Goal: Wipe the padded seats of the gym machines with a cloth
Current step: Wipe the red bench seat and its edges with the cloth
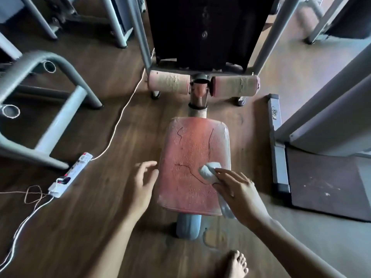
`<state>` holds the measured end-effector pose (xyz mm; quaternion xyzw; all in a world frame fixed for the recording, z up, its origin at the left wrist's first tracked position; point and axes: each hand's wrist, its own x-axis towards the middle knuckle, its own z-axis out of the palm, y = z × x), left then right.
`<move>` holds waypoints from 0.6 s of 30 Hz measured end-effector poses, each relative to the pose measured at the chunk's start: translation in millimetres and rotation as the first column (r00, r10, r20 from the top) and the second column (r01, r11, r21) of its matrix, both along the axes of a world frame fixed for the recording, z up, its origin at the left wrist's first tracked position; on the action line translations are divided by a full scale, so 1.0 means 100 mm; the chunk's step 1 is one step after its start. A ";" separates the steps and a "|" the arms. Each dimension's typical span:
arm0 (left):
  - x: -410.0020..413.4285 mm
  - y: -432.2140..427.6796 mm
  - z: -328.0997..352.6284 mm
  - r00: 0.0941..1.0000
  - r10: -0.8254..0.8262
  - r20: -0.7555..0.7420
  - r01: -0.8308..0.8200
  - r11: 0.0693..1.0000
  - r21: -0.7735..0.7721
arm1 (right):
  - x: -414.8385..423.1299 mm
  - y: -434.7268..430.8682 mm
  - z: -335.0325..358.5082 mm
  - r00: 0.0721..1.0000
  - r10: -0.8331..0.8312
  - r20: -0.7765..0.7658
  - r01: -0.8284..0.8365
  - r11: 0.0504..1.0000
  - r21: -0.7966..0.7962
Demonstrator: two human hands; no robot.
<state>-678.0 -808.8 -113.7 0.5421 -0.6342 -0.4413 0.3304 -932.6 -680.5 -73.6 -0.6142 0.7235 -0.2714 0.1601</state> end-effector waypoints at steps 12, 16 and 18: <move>-0.28 0.02 -1.96 0.981 0.132 -0.141 -0.145 0.986 -0.086 | 0.46 -0.32 -2.01 0.937 0.115 -0.329 -0.074 0.988 0.135; -0.17 0.02 -2.14 0.995 0.058 -0.086 -0.076 0.970 -0.232 | 0.50 -0.23 -2.00 0.857 0.321 -0.403 -0.264 0.945 0.191; -0.13 0.01 -2.16 0.996 0.053 -0.073 -0.071 0.959 -0.273 | 0.40 -0.29 -2.00 0.821 0.403 -0.404 -0.342 0.914 0.217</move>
